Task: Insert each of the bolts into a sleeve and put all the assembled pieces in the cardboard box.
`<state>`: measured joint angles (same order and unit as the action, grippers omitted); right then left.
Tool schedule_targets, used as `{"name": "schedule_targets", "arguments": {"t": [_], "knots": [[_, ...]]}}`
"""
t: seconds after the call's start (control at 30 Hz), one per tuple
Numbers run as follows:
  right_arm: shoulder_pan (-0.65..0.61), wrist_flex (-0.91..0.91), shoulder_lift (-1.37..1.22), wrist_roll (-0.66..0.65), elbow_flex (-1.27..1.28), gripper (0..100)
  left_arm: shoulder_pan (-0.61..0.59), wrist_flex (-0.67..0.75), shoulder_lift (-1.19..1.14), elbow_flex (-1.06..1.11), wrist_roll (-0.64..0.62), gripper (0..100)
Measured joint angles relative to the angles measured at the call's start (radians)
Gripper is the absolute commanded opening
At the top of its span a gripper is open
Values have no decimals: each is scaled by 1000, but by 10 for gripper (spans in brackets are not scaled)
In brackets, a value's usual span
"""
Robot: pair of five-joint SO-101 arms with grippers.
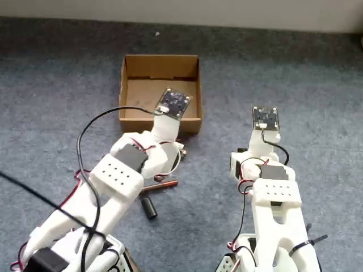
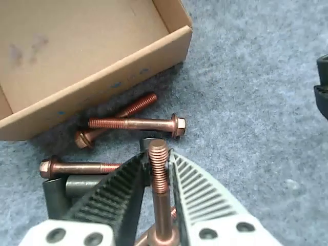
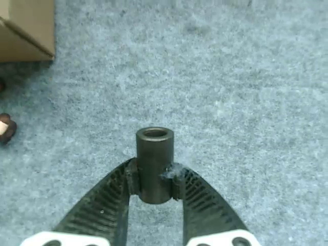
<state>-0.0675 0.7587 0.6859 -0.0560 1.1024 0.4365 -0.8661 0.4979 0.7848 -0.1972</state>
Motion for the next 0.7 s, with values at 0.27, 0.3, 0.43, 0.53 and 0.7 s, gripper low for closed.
{"name": "schedule_targets", "arguments": {"t": [0.27, 0.3, 0.43, 0.53, 0.7], "knots": [[-2, 0, 0, 0, 0, 5, -123, 157, 345, 299, -158, 7], [-2, 0, 0, 0, 0, 5, -141, 167, 377, 334, -166, 8], [-2, 0, 0, 0, 0, 5, -198, 201, 497, 476, -166, 120], [-2, 0, 0, 0, 0, 5, -252, 204, 568, 551, -166, 287], [-2, 0, 0, 0, 0, 5, -348, 124, 663, 585, -222, 314]]}}
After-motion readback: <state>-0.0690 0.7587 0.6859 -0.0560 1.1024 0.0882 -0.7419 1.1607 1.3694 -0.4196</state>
